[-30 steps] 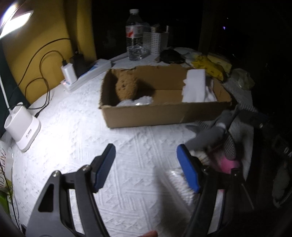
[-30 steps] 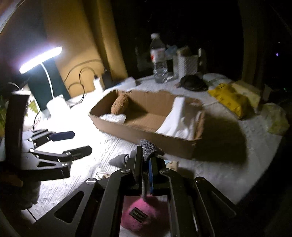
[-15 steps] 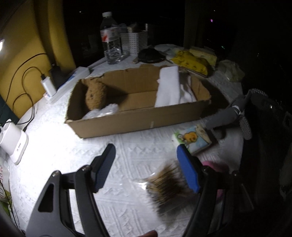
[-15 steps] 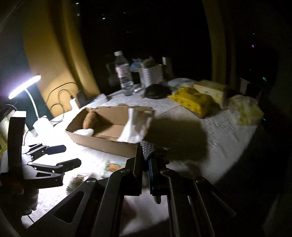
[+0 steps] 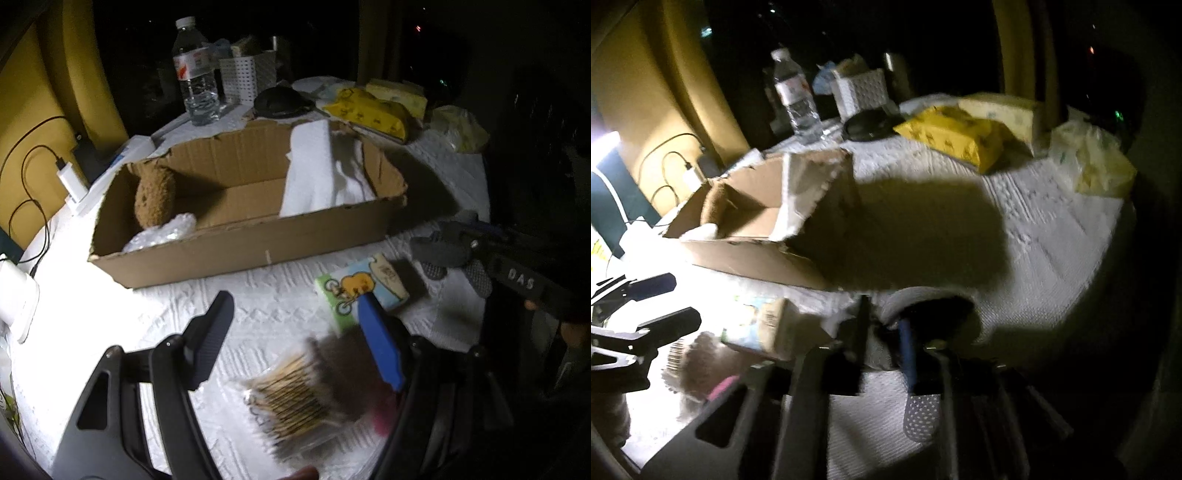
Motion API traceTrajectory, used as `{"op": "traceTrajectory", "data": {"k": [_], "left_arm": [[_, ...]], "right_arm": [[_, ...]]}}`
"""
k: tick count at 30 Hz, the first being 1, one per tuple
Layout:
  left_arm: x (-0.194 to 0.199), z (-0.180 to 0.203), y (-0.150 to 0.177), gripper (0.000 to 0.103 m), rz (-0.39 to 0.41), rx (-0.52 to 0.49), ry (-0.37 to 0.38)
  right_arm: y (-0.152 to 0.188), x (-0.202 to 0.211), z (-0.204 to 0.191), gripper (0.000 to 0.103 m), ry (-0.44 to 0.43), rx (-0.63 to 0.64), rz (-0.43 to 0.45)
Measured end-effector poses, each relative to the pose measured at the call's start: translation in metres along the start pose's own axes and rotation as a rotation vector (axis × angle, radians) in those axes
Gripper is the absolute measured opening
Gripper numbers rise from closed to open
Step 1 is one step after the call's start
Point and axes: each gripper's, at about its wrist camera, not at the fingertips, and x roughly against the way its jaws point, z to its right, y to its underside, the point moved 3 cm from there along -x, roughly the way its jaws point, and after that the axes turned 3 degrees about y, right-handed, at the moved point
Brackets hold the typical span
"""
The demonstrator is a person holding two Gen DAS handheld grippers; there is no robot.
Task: Organize soft objects
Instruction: 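Grasp the grey gloves with the right tool while the left tool grasps the duck-print tissue pack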
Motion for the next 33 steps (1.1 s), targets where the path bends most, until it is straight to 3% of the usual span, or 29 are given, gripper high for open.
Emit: {"op": "traceTrajectory", "data": {"k": [1, 7, 9, 14, 16, 18, 23, 29, 33], "left_arm": [[-0.003, 0.002, -0.001, 0.071, -0.004, -0.002, 0.001], [-0.021, 0.016, -0.007, 0.071, -0.035, -0.012, 0.016], [-0.029, 0.022, -0.009, 0.071, -0.047, -0.018, 0.023], [-0.043, 0.033, -0.011, 0.071, -0.072, -0.025, 0.04], [-0.047, 0.034, -0.012, 0.084, -0.079, -0.013, 0.052], [-0.053, 0.035, -0.013, 0.087, -0.099, -0.014, 0.052], [-0.063, 0.041, -0.015, 0.087, -0.124, -0.027, 0.062], [-0.076, 0.039, -0.01, 0.086, -0.156, -0.041, 0.05], [-0.072, 0.036, -0.008, 0.077, -0.143, -0.055, 0.058]], "right_arm": [[0.002, -0.004, 0.002, 0.045, -0.015, -0.01, -0.022], [0.012, -0.006, 0.001, 0.06, -0.074, 0.022, -0.052], [0.015, -0.004, -0.002, 0.06, -0.067, 0.053, -0.047], [0.02, -0.005, -0.004, 0.06, -0.049, 0.125, -0.024], [0.022, -0.006, -0.005, 0.06, -0.042, 0.146, -0.012], [0.023, -0.008, -0.006, 0.06, -0.021, 0.171, 0.023], [0.023, -0.015, -0.007, 0.058, 0.003, 0.201, 0.041], [0.021, -0.013, 0.003, 0.045, -0.026, 0.16, 0.043], [0.018, -0.009, 0.006, 0.035, -0.051, 0.12, 0.046]]}}
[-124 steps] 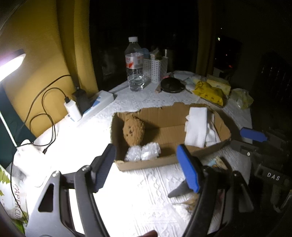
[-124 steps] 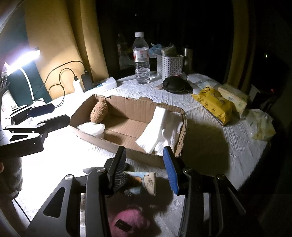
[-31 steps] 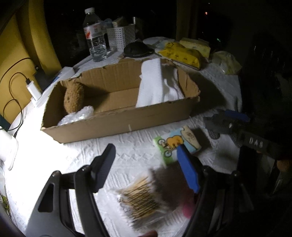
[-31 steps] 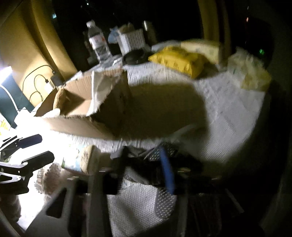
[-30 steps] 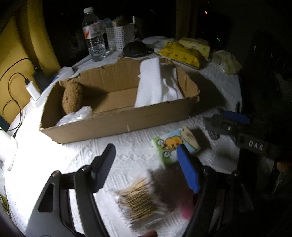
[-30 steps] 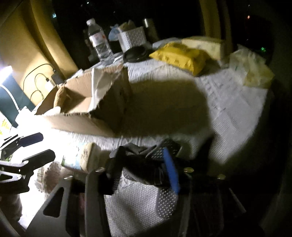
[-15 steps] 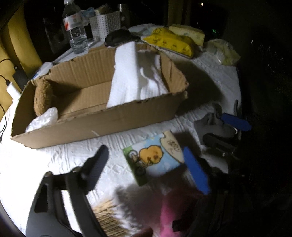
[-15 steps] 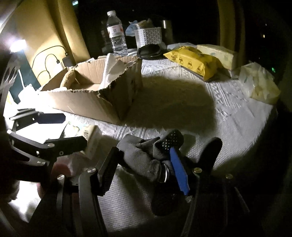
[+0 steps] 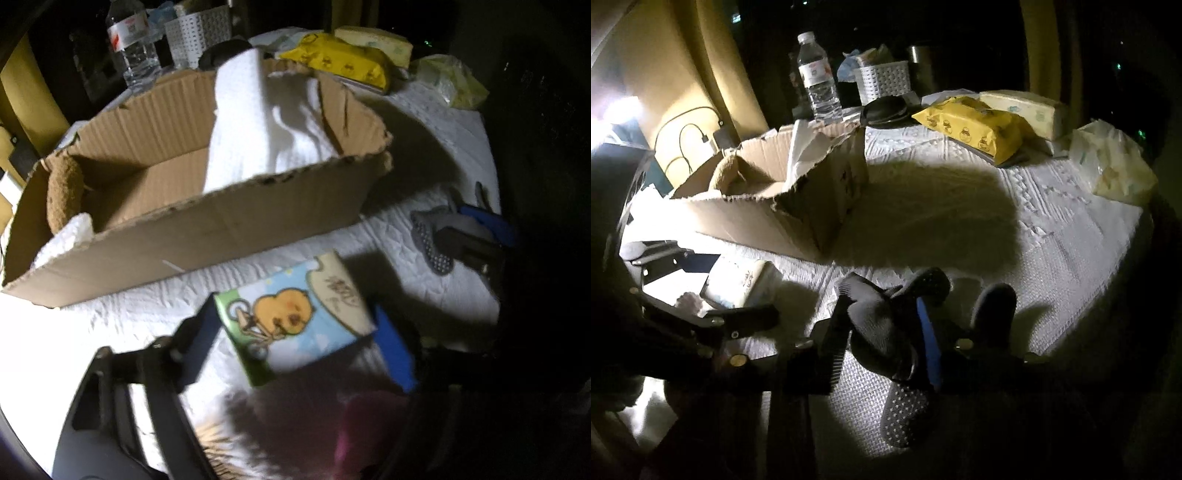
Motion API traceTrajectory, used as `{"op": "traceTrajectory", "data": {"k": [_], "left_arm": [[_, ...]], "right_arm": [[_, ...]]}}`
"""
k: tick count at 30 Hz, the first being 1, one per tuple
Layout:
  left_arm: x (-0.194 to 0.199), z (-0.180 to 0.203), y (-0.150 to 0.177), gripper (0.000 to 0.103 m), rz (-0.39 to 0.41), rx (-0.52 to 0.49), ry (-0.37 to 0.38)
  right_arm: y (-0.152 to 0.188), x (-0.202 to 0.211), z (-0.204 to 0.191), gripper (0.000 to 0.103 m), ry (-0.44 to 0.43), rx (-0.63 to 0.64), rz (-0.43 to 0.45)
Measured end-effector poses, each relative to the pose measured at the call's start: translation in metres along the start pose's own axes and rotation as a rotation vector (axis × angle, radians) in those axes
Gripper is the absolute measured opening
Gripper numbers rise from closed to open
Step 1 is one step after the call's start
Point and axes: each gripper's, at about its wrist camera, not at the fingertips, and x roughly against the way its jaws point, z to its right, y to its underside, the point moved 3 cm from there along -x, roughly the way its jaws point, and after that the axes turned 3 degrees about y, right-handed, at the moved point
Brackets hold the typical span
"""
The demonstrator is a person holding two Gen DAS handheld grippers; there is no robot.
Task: Organize soft objects
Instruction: 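Grasp the grey gloves with the right tool while the left tool grasps the duck-print tissue pack, then carry the tissue pack into the box with the left tool while the right tool carries the gloves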
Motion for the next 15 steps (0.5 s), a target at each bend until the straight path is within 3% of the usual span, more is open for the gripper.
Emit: {"op": "traceTrajectory", "data": {"k": [2, 3, 15], "left_arm": [[0.002, -0.003, 0.002, 0.077, 0.003, 0.006, 0.019], [0.004, -0.004, 0.003, 0.077, 0.01, 0.005, 0.023], [0.044, -0.026, 0.009, 0.077, 0.092, 0.021, 0.049]], "right_arm": [[-0.002, 0.002, -0.002, 0.032, 0.001, -0.001, 0.001], [-0.003, 0.003, -0.004, 0.025, 0.003, 0.0, 0.004], [-0.019, 0.025, -0.025, 0.024, 0.012, 0.019, 0.046]]}}
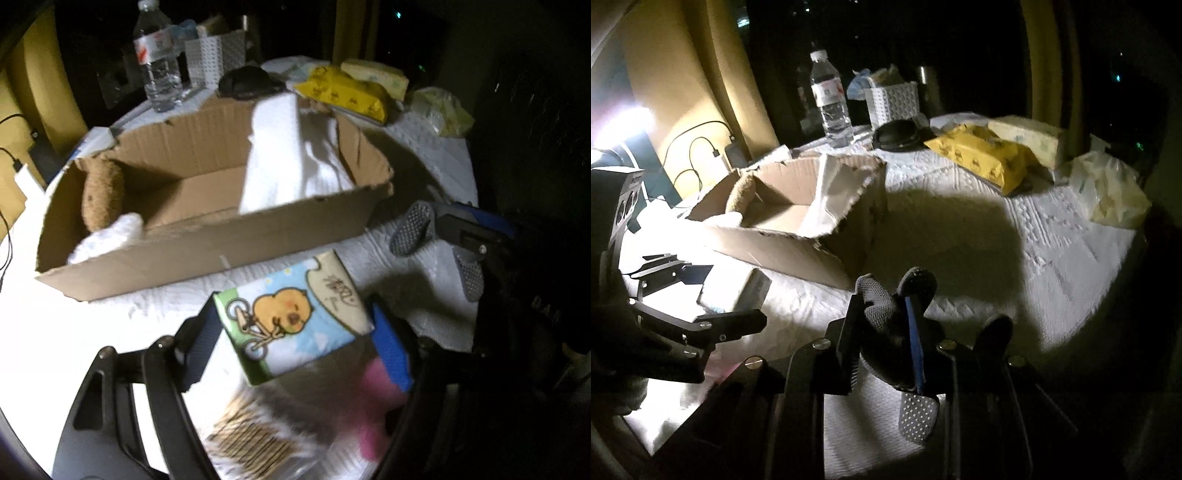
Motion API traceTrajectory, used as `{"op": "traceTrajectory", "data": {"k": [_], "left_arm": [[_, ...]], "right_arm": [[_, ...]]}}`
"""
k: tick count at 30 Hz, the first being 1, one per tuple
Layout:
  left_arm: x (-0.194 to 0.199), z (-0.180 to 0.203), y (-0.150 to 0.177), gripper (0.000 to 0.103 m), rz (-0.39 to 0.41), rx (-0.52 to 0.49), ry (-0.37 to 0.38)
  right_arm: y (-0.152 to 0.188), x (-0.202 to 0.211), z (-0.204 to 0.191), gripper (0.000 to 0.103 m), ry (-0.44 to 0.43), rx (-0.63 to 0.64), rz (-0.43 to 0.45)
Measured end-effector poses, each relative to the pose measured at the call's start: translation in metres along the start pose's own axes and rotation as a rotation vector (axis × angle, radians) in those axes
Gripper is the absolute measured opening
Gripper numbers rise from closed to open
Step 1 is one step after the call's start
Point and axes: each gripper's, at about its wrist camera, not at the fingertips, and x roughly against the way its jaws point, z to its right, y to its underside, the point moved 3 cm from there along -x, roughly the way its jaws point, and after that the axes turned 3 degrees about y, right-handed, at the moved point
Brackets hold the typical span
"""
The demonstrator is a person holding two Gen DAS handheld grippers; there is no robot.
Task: Organize soft objects
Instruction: 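Carry the tissue pack into the box with the left tool while the right tool carries the gloves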
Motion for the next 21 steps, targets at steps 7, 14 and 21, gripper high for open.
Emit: {"op": "traceTrajectory", "data": {"k": [7, 14, 21], "left_arm": [[0.029, -0.019, 0.0, 0.077, 0.056, 0.017, 0.001], [0.051, -0.04, -0.001, 0.077, 0.101, 0.038, -0.002], [0.069, -0.068, 0.0, 0.077, 0.14, 0.083, -0.023]], "right_arm": [[-0.019, 0.019, -0.019, 0.024, 0.009, 0.038, 0.041], [-0.037, 0.033, -0.045, 0.024, 0.008, 0.092, 0.073], [-0.056, 0.042, -0.072, 0.024, -0.004, 0.145, 0.103]]}}
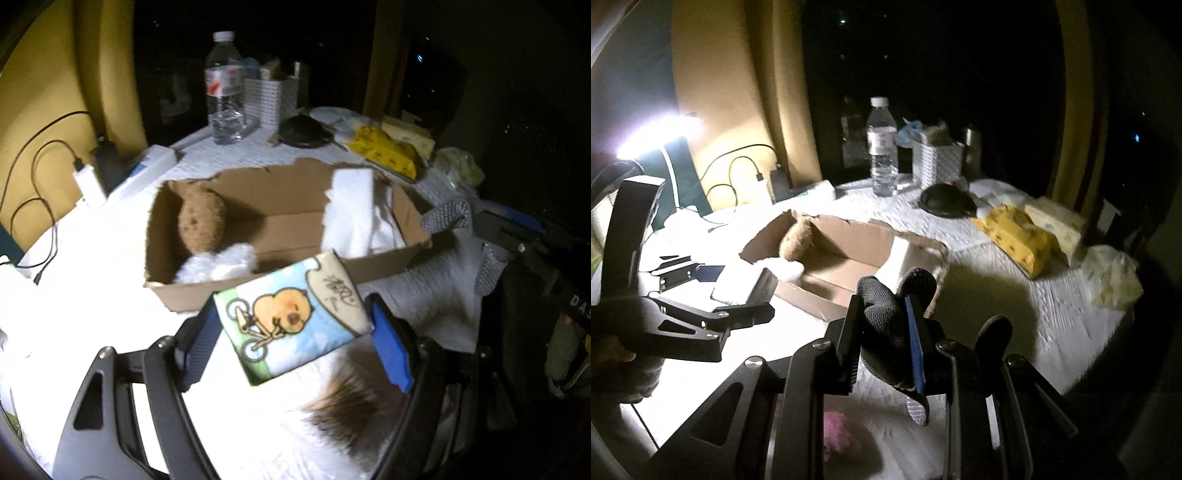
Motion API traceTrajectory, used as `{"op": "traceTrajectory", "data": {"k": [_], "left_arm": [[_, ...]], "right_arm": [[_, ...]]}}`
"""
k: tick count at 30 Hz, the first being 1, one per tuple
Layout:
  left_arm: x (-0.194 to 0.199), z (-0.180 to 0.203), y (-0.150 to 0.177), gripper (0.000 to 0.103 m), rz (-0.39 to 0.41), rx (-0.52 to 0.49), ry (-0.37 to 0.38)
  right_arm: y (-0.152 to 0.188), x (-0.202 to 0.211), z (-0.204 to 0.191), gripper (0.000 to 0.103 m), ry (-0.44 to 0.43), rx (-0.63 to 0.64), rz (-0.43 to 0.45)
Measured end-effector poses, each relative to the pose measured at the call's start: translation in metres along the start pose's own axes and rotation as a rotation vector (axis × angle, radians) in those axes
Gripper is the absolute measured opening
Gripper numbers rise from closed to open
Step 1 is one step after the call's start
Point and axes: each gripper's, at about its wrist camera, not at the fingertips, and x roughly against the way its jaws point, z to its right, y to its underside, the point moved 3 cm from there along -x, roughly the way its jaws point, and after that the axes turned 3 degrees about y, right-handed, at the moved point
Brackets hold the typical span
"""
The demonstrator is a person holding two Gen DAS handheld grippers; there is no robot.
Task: Organize soft objects
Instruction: 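Carry the tissue pack into the box with the left tool while the right tool carries the gloves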
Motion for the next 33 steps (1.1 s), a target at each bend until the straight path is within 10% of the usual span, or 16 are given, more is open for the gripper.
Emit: {"op": "traceTrajectory", "data": {"k": [33], "left_arm": [[-0.014, -0.042, -0.054, 0.077, 0.067, 0.032, -0.003]], "right_arm": [[-0.051, -0.061, -0.027, 0.024, -0.131, 0.045, 0.012]]}}
